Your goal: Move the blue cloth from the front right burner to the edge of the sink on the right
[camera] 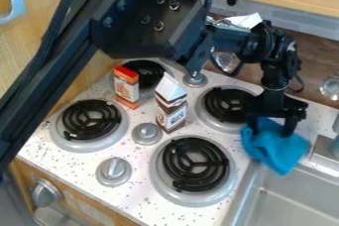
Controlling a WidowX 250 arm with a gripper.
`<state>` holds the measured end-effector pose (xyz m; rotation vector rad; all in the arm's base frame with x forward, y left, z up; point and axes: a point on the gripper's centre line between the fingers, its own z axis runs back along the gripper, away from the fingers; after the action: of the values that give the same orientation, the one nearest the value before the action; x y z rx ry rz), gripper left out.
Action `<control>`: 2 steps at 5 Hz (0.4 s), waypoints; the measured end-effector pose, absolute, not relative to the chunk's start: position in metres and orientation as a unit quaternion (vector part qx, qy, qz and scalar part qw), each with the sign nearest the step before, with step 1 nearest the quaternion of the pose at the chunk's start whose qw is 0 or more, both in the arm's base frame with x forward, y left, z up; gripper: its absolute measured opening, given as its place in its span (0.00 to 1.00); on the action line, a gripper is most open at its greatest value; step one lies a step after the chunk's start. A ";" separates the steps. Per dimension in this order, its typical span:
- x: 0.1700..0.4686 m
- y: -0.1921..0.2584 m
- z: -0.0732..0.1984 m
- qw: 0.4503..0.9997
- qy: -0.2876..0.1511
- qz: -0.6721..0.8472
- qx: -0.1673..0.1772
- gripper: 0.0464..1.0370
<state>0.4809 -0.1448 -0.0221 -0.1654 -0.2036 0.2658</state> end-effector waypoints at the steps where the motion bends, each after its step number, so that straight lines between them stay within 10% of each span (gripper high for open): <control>1: 0.473 -0.121 -0.030 0.982 -0.106 0.127 -0.088 0.96; 2: 0.472 -0.117 -0.030 0.983 -0.101 0.132 -0.078 0.96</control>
<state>0.4722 -0.1169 -0.0295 -0.1571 -0.2034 0.2664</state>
